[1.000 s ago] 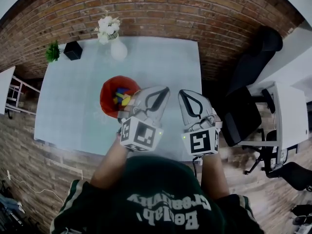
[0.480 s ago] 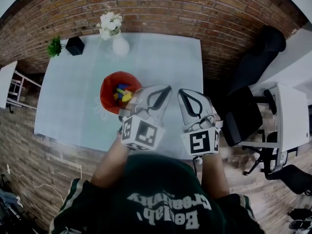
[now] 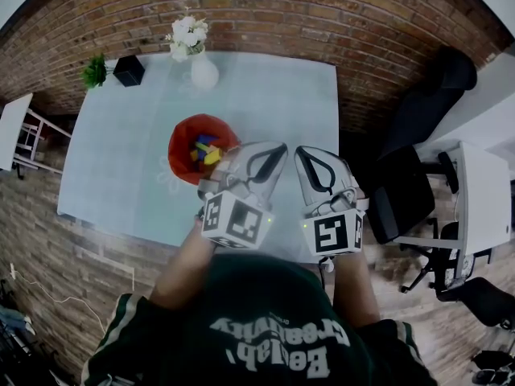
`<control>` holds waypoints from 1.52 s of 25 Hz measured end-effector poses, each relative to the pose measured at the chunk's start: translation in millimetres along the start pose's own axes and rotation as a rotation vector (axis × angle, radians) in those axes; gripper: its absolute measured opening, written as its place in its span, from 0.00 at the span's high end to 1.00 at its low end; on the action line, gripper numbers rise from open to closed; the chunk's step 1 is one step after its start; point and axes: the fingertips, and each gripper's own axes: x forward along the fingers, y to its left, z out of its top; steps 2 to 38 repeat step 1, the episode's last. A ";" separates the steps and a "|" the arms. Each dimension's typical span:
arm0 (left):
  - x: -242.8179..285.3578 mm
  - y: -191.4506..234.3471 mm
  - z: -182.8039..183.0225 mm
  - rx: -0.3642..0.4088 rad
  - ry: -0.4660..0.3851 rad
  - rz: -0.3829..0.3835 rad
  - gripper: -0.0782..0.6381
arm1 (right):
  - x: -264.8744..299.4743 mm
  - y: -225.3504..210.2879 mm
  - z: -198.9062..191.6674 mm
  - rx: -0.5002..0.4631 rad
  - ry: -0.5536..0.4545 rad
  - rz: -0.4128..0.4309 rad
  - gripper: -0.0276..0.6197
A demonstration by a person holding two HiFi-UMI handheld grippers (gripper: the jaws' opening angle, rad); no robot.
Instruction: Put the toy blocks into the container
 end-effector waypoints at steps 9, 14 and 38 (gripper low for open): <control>0.1 -0.5 0.2 0.000 0.000 0.000 0.89 | -0.1 0.1 -0.6 0.001 0.000 0.002 0.95; 0.1 -0.5 0.2 0.000 0.000 0.000 0.89 | -0.1 0.1 -0.6 0.001 0.000 0.002 0.95; 0.1 -0.5 0.2 0.000 0.000 0.000 0.89 | -0.1 0.1 -0.6 0.001 0.000 0.002 0.95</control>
